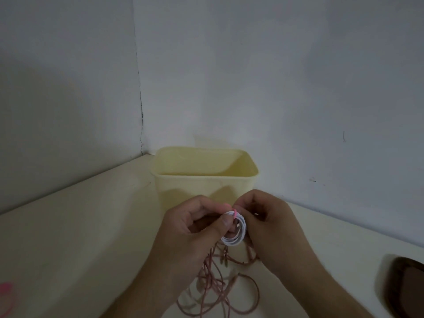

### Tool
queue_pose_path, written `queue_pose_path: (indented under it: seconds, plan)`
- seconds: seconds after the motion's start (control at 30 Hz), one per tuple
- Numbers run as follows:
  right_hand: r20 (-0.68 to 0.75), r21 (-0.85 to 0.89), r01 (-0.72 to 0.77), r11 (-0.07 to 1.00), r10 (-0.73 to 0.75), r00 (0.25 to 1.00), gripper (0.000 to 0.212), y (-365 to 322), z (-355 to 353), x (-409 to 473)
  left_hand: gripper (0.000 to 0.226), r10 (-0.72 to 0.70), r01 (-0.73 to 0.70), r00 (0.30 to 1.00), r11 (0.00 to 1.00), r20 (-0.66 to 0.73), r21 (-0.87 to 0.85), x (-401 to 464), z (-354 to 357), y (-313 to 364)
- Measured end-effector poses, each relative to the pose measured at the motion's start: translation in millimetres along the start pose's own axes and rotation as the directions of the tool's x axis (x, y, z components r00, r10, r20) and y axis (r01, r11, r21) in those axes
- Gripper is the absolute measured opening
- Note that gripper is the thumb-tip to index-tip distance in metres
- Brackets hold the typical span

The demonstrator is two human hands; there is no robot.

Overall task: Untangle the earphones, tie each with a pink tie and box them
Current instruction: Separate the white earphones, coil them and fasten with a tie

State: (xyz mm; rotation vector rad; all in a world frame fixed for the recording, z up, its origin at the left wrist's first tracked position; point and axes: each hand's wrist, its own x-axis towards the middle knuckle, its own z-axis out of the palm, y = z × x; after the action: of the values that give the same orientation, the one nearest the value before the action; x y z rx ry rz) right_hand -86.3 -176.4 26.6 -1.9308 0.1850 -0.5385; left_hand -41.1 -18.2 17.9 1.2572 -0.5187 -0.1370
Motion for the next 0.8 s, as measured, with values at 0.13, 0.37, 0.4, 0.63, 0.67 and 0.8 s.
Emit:
queue_pose_path:
  seconds: [0.13, 0.37, 0.4, 0.63, 0.67, 0.8]
  plan:
    - [0.007, -0.001, -0.012, 1.0, 0.012, 1.0, 0.022, -4, -2, -1, 0.006, 0.011, -0.01, 1.0, 0.998, -0.01, 0.055, 1, -2, 3]
    - [-0.014, 0.024, -0.029, 0.999, 0.029, 0.999, 0.022, -3, -1, -1, 0.007, -0.007, 0.007, 1.0, 0.999, 0.012, 0.045, -1, -2, 1]
    - [-0.018, 0.051, -0.036, 0.998, 0.037, 0.999, 0.02, -4, -3, -1, 0.007, -0.003, 0.002, 1.0, 0.999, 0.016, 0.044, -1, -2, 1]
    - [0.064, 0.114, -0.046, 0.992, 0.039, 0.997, 0.012, -6, -2, -3, 0.009, 0.058, -0.05, 0.996, 0.99, -0.061, 0.132, 2, -3, -2]
    - [0.082, 0.108, -0.048, 0.993, 0.04, 0.996, 0.014, -7, -2, -4, 0.009, 0.064, -0.054, 0.996, 0.989, -0.067, 0.138, 2, -3, -3]
    - [0.149, 0.24, -0.149, 0.959, 0.115, 0.982, 0.03, -12, -6, -4, 0.01, 0.078, -0.065, 0.994, 0.985, -0.075, 0.159, 2, -2, -3]
